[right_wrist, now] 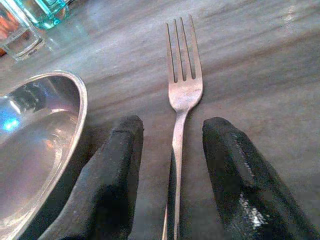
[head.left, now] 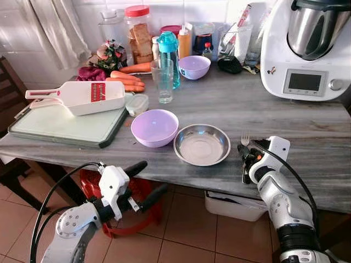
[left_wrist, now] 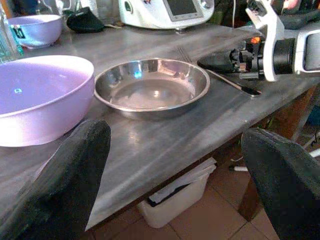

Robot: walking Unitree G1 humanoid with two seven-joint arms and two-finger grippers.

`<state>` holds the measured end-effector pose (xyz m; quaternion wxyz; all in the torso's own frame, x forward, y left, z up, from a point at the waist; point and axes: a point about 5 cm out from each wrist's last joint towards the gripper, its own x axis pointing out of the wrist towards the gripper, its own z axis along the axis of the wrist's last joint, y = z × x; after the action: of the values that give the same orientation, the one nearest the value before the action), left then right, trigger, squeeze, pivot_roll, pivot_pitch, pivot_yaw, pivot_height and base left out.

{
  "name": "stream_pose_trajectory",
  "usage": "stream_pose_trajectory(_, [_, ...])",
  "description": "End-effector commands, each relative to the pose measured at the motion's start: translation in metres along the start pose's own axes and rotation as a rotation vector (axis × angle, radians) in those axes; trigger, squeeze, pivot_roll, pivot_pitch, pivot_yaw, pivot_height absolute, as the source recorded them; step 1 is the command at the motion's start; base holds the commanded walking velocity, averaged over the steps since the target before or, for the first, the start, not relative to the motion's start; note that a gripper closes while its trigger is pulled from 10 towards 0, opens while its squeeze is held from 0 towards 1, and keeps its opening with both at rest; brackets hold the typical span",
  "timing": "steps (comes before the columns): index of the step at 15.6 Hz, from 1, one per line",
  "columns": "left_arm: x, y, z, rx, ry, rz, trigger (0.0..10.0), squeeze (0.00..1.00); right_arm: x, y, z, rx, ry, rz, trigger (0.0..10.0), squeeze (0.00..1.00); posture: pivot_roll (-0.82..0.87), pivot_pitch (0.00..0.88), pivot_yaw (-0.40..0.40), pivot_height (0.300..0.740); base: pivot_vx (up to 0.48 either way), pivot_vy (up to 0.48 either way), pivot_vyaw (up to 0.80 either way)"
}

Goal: Setting the table

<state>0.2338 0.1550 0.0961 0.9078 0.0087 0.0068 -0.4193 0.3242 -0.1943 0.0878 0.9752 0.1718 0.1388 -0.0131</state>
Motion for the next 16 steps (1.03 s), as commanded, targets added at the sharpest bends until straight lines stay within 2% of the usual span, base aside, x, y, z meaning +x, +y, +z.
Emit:
stream_pose_trajectory(1, [-0.003, 0.001, -0.002, -0.003, 0.017, -0.012, 10.0, 0.00, -0.004, -0.011, -0.009, 0.010, 0.050, -0.046, 10.0, 1.00, 0.08, 0.020, 0.094, 0.740, 0.000, 0.000, 0.00])
stream_pose_trajectory(7, [-0.006, 0.001, -0.006, -0.005, 0.026, -0.023, 10.0, 0.00, -0.015, -0.007, 0.003, -0.019, -0.013, -0.041, 10.0, 1.00, 0.08, 0.017, 0.101, 0.740, 0.000, 0.000, 0.00])
stream_pose_trajectory(8, [-0.005, 0.001, -0.007, -0.005, 0.028, -0.026, 10.0, 0.00, -0.019, -0.006, 0.010, -0.060, -0.050, -0.047, 10.0, 1.00, 0.08, 0.017, 0.104, 0.740, 0.000, 0.000, 0.00])
stream_pose_trajectory(12, [-0.003, 0.002, -0.008, -0.005, 0.028, -0.029, 10.0, 0.00, -0.024, -0.010, 0.025, -0.114, -0.156, -0.099, 10.0, 1.00, 0.07, 0.017, 0.111, 0.740, 0.000, 0.000, 0.00])
stream_pose_trajectory(14, [0.000, 0.001, -0.008, -0.005, 0.026, -0.034, 10.0, 0.00, -0.025, -0.021, 0.033, -0.230, -0.170, -0.212, 10.0, 1.00, 0.07, 0.018, 0.111, 0.740, 0.000, 0.000, 0.00])
stream_pose_trajectory(16, [0.000, 0.001, -0.009, -0.007, 0.026, -0.033, 10.0, 0.00, -0.023, -0.020, 0.033, -0.283, -0.147, -0.228, 10.0, 1.00, 0.07, 0.019, 0.110, 0.740, 0.000, 0.000, 0.00])
